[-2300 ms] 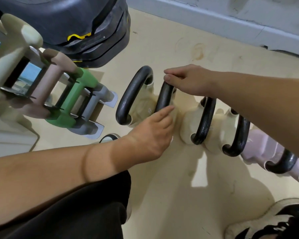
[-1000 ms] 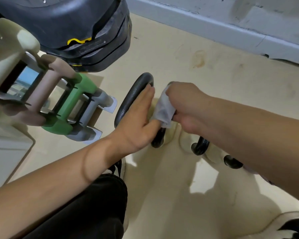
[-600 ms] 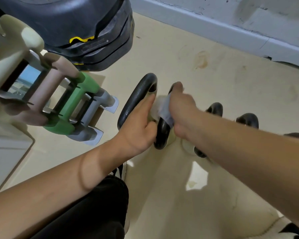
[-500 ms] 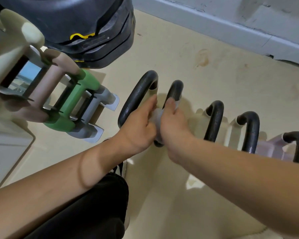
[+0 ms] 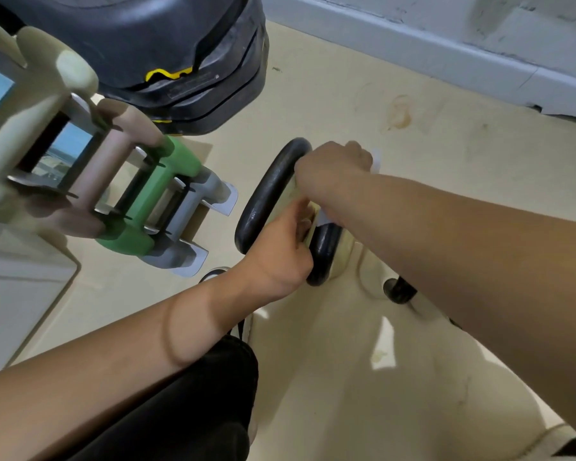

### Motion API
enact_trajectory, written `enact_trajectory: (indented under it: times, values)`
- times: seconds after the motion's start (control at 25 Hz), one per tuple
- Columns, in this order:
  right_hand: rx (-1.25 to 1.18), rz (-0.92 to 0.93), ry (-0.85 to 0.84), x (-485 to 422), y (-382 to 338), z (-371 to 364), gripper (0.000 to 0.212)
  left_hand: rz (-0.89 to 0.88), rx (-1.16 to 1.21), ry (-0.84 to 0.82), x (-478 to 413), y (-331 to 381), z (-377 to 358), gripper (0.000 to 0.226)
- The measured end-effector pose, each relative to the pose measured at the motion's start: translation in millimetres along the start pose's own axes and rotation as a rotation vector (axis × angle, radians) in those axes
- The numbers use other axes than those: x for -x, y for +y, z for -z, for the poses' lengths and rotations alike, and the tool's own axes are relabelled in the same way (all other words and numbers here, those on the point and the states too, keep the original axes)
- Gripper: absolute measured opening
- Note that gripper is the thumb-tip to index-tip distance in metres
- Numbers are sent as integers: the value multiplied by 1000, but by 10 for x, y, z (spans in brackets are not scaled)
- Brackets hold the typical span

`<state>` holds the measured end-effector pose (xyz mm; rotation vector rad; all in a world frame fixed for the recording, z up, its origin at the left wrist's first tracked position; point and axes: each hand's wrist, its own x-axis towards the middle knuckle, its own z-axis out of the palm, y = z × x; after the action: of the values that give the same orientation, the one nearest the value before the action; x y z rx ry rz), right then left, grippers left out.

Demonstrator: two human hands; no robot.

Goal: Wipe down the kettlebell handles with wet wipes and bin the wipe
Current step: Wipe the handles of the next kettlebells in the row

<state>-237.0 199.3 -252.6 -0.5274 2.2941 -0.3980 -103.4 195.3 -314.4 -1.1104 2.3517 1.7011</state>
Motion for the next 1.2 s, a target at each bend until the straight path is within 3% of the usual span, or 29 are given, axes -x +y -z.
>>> enact_trajectory:
  times: [0.04, 0.12, 0.24, 0.36, 0.52, 0.64, 0.76, 0.88, 1.0, 1.08, 1.2]
  values:
    - [51, 15, -16, -100, 42, -18, 39, 20, 4, -6, 12, 4, 8, 74]
    - [-174, 18, -47, -194, 217, 100, 8, 65, 17, -15, 43, 27, -2, 73]
    - [-418, -34, -93, -277, 461, 218, 39, 61, 17, -32, 69, 16, -29, 73]
    - [-157, 159, 71, -234, 476, -45, 27, 37, 22, -25, 81, 78, -21, 69]
    - [241, 491, 200, 191, 701, -424, 53, -3, 40, -2, 105, 73, 3, 53]
    - [398, 831, 188, 486, 1048, -548, 57, -26, 18, 5, 127, 19, 48, 41]
    - [477, 1007, 179, 265, 1125, -363, 51, 15, -5, 10, 89, -146, 52, 41]
    - [279, 915, 248, -210, 911, -117, 40, 93, 66, 24, 11, -248, -7, 52]
    - [-139, 493, 4, -541, 756, -30, 36, 141, 86, 22, 7, -250, -23, 51]
    - [-165, 422, 53, -562, 744, -96, 33, 133, 87, 24, 8, -230, -7, 48]
    - [59, 551, 209, -300, 804, -290, 42, 144, 71, 51, 30, -147, 15, 45]
